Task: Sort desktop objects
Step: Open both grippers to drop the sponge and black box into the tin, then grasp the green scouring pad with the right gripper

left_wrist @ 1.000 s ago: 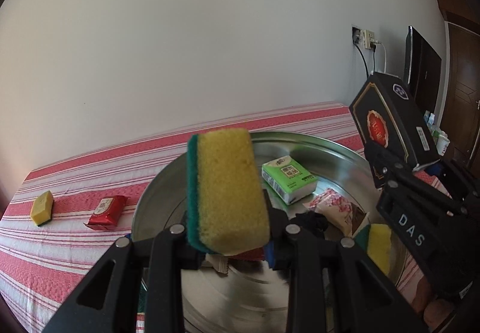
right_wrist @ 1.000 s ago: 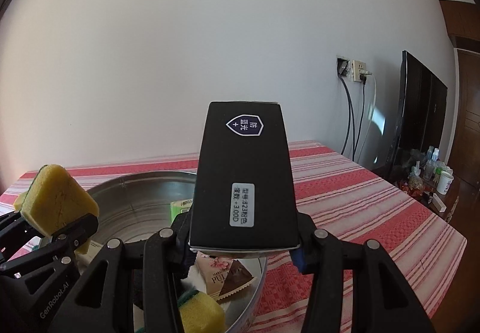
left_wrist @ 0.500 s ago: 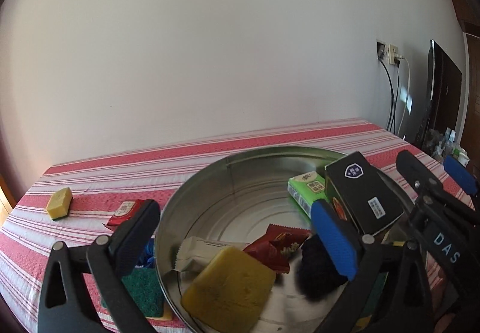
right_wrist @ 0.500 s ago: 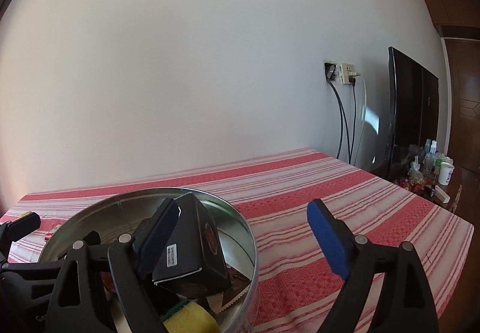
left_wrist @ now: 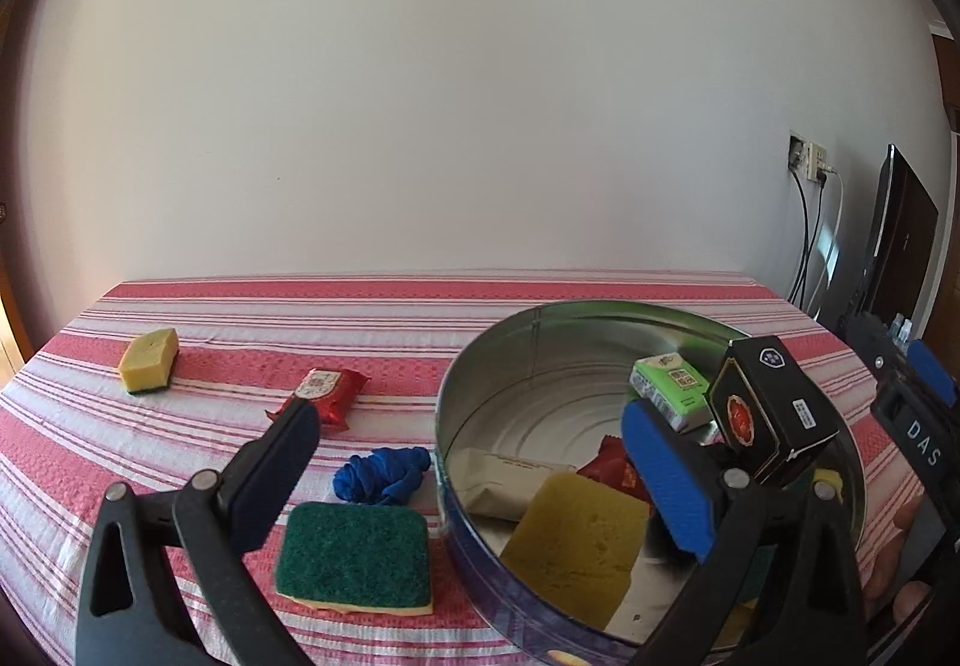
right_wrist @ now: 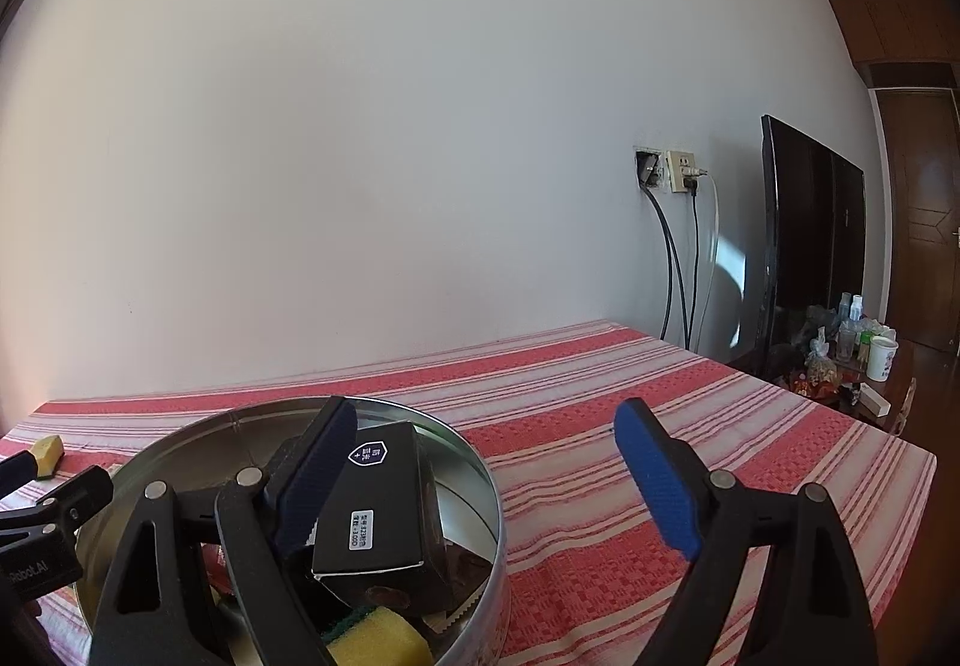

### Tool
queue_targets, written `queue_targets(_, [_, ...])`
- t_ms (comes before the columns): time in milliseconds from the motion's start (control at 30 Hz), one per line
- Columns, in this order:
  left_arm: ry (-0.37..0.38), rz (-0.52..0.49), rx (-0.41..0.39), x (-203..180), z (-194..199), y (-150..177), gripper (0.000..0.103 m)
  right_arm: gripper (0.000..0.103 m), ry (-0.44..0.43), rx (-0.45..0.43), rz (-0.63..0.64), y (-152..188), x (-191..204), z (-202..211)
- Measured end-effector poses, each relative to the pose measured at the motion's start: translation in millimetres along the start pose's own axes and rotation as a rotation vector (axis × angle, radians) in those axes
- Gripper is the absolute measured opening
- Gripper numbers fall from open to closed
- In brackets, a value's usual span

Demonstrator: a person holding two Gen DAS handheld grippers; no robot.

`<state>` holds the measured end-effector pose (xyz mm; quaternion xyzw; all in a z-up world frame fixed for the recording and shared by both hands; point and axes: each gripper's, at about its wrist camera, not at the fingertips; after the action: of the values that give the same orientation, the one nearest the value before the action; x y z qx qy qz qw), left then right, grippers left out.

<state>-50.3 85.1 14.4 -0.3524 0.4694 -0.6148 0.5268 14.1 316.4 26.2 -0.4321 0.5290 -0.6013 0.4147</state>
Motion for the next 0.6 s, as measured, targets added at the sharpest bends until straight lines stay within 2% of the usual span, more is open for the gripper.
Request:
queue_targets(233, [-0.057, 0.046, -0.005, 37, 7, -2, 0.102, 0.09, -0.038, -0.09, -0.052, -2, -3, 24])
queue_targets(367, [-0.089, 0.066, 0.022, 56, 6, 3, 0.102, 0.09, -0.127, -0.058, -0.084, -2, 9, 29])
queue_targets(467, [-0.11, 0.073, 0.038, 67, 5, 5, 0.102, 0.09, -0.198, -0.052, -0.048, -3, 26, 36])
queue_targets(600, [-0.134, 0.084, 0.072, 84, 5, 9, 0.102, 0.09, -0.339, -0.044, 0.016, -5, 53, 50])
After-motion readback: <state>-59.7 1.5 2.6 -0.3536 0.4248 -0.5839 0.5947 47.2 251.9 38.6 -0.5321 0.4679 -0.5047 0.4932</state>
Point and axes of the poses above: each gripper's, at about its wrist camera, not at the fingertips, and z roughly against the way its jaws point, x to its left, y to its underside, and after that the axes turned 7 degrees about -x, right-handed
